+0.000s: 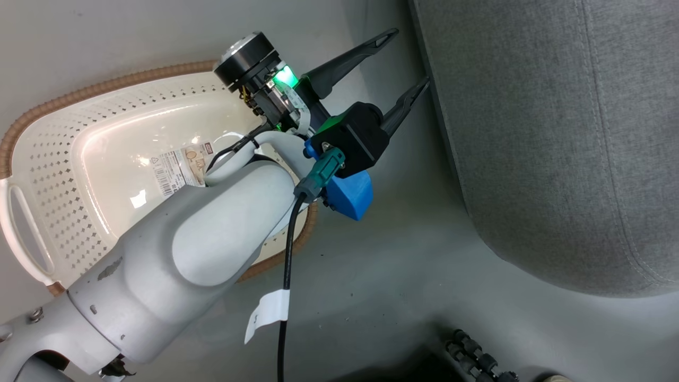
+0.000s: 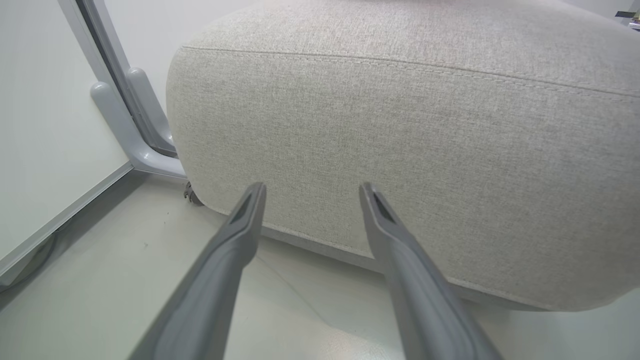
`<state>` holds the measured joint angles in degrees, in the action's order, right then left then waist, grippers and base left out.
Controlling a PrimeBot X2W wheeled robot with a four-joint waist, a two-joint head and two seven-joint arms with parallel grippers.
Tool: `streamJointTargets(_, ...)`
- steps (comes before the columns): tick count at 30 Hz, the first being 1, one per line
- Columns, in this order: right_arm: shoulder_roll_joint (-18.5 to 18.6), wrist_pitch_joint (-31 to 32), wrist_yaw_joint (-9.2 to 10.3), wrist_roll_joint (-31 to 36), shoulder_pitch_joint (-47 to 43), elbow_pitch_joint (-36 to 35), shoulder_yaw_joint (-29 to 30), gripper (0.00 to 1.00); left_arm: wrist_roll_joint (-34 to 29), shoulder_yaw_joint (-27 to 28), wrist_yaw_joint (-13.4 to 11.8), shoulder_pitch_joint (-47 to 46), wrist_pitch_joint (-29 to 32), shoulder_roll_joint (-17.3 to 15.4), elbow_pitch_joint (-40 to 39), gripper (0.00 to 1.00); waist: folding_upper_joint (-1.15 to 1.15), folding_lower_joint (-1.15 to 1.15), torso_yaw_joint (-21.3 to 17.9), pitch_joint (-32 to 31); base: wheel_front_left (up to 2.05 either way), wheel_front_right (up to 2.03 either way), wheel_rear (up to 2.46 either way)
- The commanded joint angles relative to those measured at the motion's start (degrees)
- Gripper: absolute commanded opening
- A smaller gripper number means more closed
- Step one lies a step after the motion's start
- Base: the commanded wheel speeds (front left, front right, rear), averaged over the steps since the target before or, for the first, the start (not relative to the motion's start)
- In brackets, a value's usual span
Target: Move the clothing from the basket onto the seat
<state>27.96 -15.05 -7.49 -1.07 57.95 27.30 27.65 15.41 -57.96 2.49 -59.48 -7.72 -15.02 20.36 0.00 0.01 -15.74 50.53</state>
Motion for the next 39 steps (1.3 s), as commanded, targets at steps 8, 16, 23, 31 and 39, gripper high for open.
streamJointTargets(8,-5.32,-0.19,-0.01,1.47,-3.42,4.51,1.48,0.00,0.06,-0.30,-0.82,-0.91,-0.03,-0.48,-0.83,1.00,0.00,-0.01,0.98,0.84,0.00,0.00,0.00)
streamJointTargets(16,-7.45,-0.20,-0.01,0.37,-6.11,2.01,3.65,1.00,0.77,-0.40,-1.34,0.24,-1.29,-0.67,0.07,1.00,0.00,-0.01,0.39,-2.09,0.00,0.00,0.00)
streamJointTargets(23,-7.51,-0.19,-0.01,-1.19,-11.90,-2.15,2.95,1.00,2.23,-0.44,-1.82,2.43,-4.18,0.46,2.25,1.00,0.00,-0.01,0.35,-8.00,0.00,0.00,0.00)
streamJointTargets(31,-9.62,-0.19,-0.01,-1.38,-19.79,-7.87,-2.26,1.00,5.36,2.71,-3.30,6.14,-7.03,1.66,5.15,1.00,0.00,-0.01,1.24,-16.12,0.00,0.00,0.00)
streamJointTargets(39,-13.96,-0.20,-0.01,-0.63,-26.99,-12.85,-12.76,1.00,7.25,10.82,-5.68,12.41,-7.50,1.41,3.00,1.00,0.00,-0.01,3.90,-24.47,0.00,0.00,0.00)
